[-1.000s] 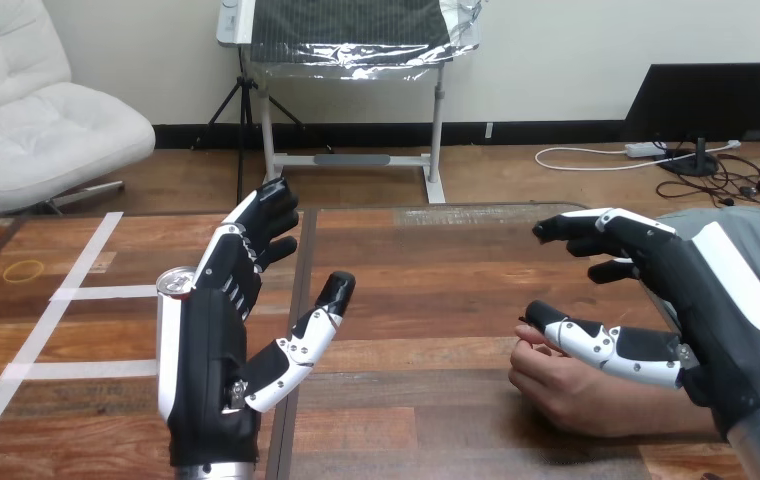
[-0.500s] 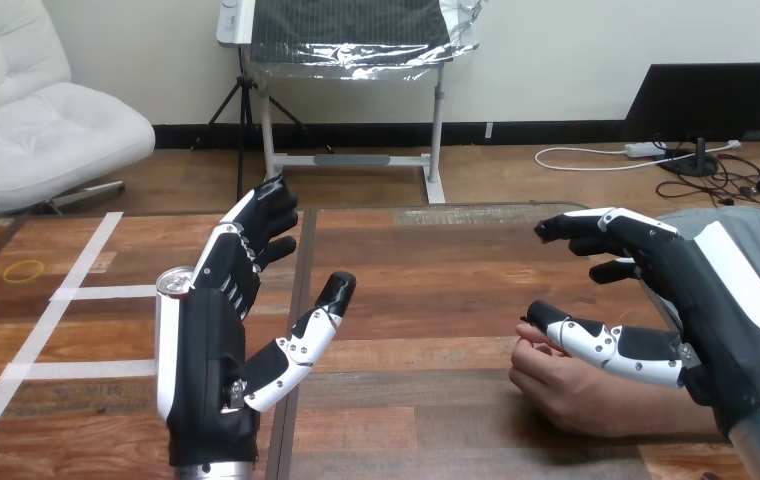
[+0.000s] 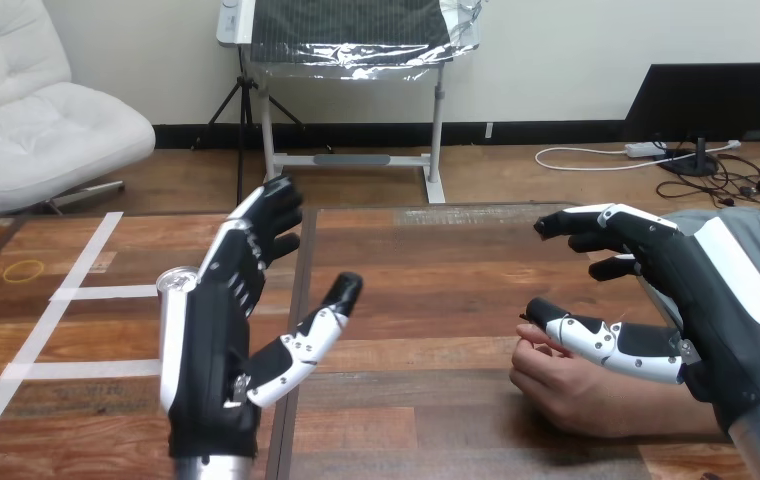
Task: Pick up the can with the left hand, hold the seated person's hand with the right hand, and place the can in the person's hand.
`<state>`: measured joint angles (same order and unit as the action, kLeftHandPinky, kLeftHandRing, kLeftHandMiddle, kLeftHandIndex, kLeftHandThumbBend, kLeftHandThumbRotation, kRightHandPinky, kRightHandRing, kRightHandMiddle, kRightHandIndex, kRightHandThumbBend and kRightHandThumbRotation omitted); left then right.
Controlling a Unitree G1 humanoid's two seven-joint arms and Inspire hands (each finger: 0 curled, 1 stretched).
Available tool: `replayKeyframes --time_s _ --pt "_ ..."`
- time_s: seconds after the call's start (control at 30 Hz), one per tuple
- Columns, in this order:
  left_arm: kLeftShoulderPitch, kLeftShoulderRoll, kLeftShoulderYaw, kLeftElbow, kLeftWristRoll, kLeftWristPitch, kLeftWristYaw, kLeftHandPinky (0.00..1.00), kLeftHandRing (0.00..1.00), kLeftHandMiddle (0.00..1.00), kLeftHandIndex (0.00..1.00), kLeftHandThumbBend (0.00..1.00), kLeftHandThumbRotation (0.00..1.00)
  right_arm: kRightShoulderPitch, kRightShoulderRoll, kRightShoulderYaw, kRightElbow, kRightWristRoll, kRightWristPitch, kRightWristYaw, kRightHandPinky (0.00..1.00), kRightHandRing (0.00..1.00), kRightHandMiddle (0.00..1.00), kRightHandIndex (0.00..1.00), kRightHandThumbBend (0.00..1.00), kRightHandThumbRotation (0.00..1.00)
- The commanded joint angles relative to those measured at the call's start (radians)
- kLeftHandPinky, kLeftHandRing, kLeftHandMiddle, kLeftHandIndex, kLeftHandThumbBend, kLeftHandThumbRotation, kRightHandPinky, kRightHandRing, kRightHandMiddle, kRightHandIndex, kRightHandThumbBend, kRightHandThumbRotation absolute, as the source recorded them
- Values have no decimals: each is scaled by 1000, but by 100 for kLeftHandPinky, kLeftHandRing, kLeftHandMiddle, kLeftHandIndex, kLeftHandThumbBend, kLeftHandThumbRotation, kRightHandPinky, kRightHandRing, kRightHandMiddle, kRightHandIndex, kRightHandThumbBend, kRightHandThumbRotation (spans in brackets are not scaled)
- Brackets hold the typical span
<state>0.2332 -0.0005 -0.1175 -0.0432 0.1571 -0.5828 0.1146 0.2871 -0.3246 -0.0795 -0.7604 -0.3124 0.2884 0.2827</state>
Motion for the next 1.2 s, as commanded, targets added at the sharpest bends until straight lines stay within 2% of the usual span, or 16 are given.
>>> replayKeyframes --time_s 0.0,0.27,0.53,0.73,0.83,1.0,1.13,1.17 --pt "-21 77 69 -160 49 72 -33 80 82 83 81 66 0 -63 -27 -15 1 -8 -30 -7 69 78 79 71 61 0" --pt "-14 120 146 -297 116 195 -38 80 83 83 81 72 2 -64 -27 -13 5 -17 -36 -10 68 78 79 70 62 0" --pt "-19 161 211 -366 175 263 -36 82 84 86 83 73 8 -68 -24 -11 7 -12 -32 -8 68 77 79 70 61 0" --pt "-34 213 262 -379 261 291 -28 80 84 86 84 72 16 -69 -22 -9 6 -12 -23 -6 67 77 79 70 60 0" --pt "-41 246 283 -393 277 344 -67 80 85 87 85 71 20 -72 -23 -10 10 -7 -27 -5 68 78 79 70 60 0" --pt "-63 325 314 -403 302 435 -154 82 87 89 87 71 24 -77 -23 -11 12 -1 -24 -2 68 78 79 70 60 0" --pt "-92 379 331 -381 286 473 -214 83 88 90 87 71 25 -79 -20 -13 13 7 -21 -1 68 79 80 71 59 0" --pt "-105 404 335 -365 284 478 -234 83 88 90 87 71 25 -79 -21 -14 15 5 -25 -3 68 79 80 71 59 0"
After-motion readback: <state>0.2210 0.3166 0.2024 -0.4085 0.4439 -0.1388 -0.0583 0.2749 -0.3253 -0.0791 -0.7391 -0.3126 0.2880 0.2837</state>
